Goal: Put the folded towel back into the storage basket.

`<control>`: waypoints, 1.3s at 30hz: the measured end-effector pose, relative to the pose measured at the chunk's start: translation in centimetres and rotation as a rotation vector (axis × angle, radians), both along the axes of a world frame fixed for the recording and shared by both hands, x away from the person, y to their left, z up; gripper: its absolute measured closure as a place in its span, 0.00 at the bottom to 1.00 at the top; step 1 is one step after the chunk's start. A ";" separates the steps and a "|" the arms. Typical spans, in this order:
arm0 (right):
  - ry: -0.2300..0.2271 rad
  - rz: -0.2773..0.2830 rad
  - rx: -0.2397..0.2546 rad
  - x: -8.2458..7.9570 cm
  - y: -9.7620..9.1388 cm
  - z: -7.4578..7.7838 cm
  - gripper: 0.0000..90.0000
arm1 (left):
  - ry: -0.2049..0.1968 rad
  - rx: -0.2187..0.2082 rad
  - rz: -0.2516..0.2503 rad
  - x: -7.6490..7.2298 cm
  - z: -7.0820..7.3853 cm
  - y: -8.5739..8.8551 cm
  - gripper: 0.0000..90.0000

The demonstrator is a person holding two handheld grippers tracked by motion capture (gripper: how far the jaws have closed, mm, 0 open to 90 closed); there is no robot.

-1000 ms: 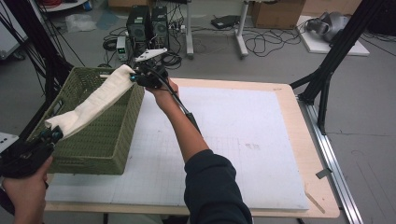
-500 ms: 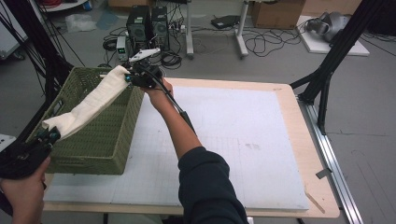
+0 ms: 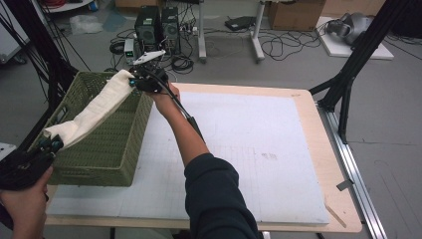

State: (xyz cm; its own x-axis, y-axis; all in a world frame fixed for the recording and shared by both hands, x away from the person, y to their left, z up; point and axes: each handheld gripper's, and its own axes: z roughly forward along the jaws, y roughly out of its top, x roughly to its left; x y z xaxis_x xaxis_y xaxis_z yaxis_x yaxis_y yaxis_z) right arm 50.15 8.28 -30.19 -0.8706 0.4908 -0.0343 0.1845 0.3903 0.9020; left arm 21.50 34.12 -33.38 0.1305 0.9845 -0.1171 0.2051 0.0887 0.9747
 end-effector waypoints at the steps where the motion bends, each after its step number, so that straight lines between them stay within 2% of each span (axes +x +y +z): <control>1: -0.005 0.002 -0.003 0.1 0.1 0.0 0.90 | 0.000 0.000 0.001 0.0 0.0 0.0 0.92; 7: -0.002 -0.005 -0.006 0.2 0.5 0.1 0.90 | 0.006 -0.010 0.025 0.3 -0.3 0.2 0.92; 20: 0.016 -0.021 -0.018 1.2 1.7 -0.9 0.90 | 0.014 -0.002 0.070 0.8 -1.1 0.1 0.91; 27: 0.012 -0.038 -0.020 1.2 2.6 -1.3 0.89 | 0.040 -0.002 0.091 1.2 -1.6 0.4 0.90; 28: 0.014 -0.036 -0.026 1.2 2.7 -1.4 0.87 | 0.046 -0.005 0.100 1.3 -1.7 0.5 0.88; 29: 0.023 -0.038 -0.031 1.3 2.9 -1.6 0.80 | 0.055 -0.019 0.110 1.4 -1.7 0.6 0.82; 30: 0.037 -0.043 -0.038 1.4 3.1 -1.8 0.69 | 0.062 -0.034 0.119 1.5 -1.9 0.7 0.72; 31: 0.058 -0.050 -0.048 1.6 3.2 -2.1 0.64 | 0.064 -0.039 0.124 1.5 -2.0 0.9 0.64; 33: 0.057 -0.053 -0.069 1.6 3.3 -2.4 0.61 | 0.065 -0.031 0.125 1.5 -2.1 1.0 0.59; 35: 0.052 -0.053 -0.057 1.5 3.2 -2.3 0.60 | 0.059 -0.025 0.132 1.4 -2.1 1.1 0.53; 39: 0.038 -0.065 -0.029 1.4 2.5 -1.6 0.58 | 0.039 -0.025 0.107 1.3 -1.7 1.1 0.53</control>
